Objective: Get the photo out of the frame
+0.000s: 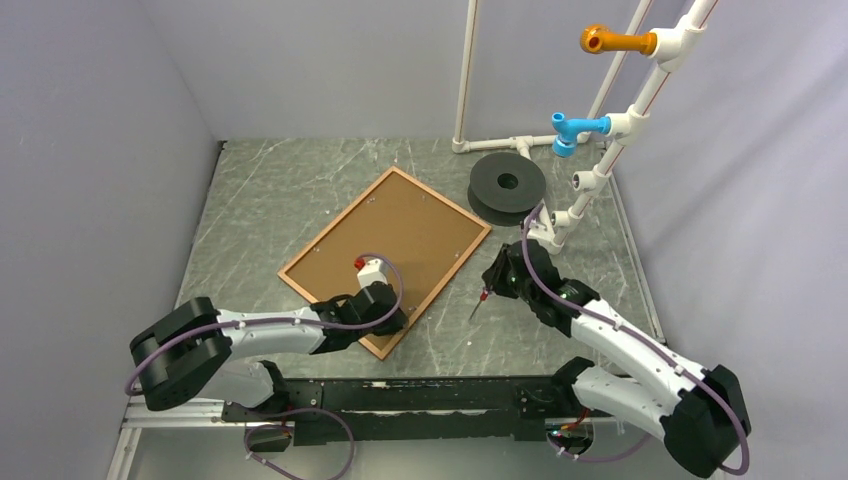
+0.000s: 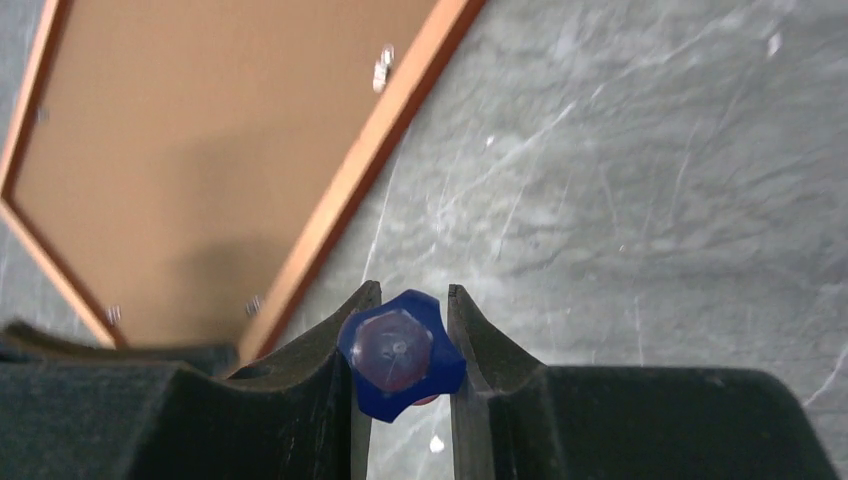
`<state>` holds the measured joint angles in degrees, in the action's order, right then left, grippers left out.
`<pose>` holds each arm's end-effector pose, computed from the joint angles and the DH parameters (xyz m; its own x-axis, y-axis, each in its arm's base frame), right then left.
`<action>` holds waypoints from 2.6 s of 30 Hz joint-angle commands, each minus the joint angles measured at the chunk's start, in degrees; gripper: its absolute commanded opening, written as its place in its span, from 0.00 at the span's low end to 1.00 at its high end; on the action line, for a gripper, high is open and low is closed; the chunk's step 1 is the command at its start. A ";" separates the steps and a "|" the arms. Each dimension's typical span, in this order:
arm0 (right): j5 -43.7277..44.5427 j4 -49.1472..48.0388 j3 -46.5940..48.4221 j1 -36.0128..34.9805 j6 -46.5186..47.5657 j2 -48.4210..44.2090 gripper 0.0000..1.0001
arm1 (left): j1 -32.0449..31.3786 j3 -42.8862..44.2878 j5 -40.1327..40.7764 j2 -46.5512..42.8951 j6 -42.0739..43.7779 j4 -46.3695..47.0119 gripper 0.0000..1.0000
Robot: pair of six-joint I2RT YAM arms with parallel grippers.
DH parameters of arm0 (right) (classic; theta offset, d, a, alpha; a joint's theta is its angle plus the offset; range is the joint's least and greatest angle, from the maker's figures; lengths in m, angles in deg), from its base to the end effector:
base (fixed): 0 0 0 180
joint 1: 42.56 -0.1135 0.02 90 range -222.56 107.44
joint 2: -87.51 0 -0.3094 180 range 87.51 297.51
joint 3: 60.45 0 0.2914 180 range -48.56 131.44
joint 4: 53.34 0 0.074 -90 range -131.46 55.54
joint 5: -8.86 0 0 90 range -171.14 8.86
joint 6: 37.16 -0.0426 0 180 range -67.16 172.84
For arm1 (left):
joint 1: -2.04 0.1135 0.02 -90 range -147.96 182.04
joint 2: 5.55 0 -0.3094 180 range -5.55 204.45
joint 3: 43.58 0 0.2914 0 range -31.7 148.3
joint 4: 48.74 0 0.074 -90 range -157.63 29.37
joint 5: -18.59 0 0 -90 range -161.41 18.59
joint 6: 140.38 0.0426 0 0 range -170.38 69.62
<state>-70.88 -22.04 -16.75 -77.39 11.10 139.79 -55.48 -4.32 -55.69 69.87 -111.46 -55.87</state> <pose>0.1749 0.1125 0.2404 -0.6922 0.3165 -0.6486 0.0148 0.9048 0.4257 0.1499 -0.2141 0.1621 -0.7961 -0.3184 -0.5146 0.0192 0.8367 -0.5473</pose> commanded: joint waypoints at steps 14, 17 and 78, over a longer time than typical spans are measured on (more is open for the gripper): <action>11.00 -17.92 12.64 6.66 8.62 20.63 0.00 | -2.69 1.84 -8.30 -10.50 14.07 -11.37 0.50; 9.81 -20.42 14.91 6.92 9.02 25.35 0.00 | -2.81 -0.46 -10.69 -8.75 15.87 -8.45 0.56; 0.44 -23.00 36.12 6.70 20.29 47.11 0.00 | -5.64 -12.86 -12.28 -30.73 4.71 -14.06 0.91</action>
<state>-68.52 -42.01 18.02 -70.57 33.44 185.99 -61.18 -18.09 -67.75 38.94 -106.87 -70.36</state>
